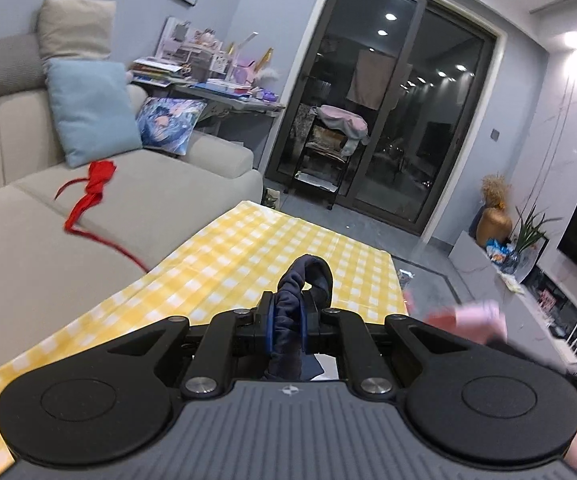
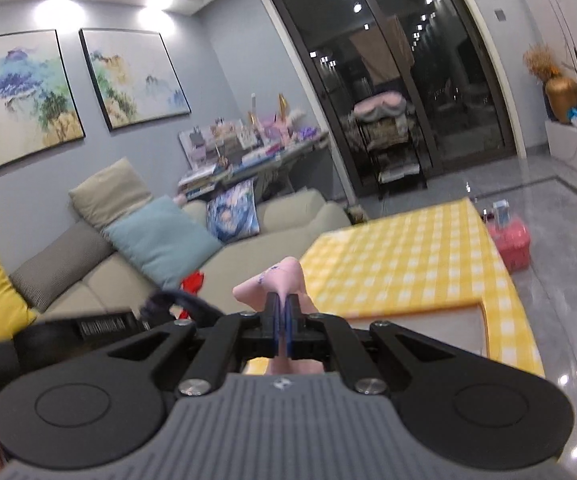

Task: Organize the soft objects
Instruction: 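Carry the navy band and pink cloth in both grippers over the orange box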

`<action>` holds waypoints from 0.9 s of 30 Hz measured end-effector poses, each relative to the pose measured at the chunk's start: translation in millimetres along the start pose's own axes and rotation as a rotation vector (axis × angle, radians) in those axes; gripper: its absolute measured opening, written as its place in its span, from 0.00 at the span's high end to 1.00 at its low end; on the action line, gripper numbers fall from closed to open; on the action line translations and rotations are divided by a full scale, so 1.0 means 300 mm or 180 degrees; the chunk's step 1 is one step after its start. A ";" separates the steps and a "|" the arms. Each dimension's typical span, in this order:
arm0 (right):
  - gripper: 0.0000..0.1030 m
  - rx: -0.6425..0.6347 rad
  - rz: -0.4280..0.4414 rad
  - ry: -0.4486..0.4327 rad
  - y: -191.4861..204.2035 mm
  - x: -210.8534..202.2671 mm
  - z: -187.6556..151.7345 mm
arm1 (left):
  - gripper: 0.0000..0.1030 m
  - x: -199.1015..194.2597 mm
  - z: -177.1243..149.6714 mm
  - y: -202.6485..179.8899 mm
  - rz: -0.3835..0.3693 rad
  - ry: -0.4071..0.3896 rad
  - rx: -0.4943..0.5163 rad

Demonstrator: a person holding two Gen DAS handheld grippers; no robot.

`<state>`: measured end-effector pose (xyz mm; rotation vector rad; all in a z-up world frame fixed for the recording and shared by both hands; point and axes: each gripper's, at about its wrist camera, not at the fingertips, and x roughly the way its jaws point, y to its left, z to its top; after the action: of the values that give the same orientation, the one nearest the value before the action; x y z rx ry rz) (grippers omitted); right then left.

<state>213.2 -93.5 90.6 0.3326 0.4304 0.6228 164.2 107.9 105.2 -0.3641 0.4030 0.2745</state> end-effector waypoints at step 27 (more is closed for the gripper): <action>1.00 0.0068 -0.0303 0.0893 -0.414 0.449 -0.115 | 0.87 0.547 -0.288 -0.104 -0.0163 0.1333 0.0100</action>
<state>355.3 -98.7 -30.0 0.2436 0.7181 0.5737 291.1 76.3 -30.1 -0.4008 0.8073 0.1400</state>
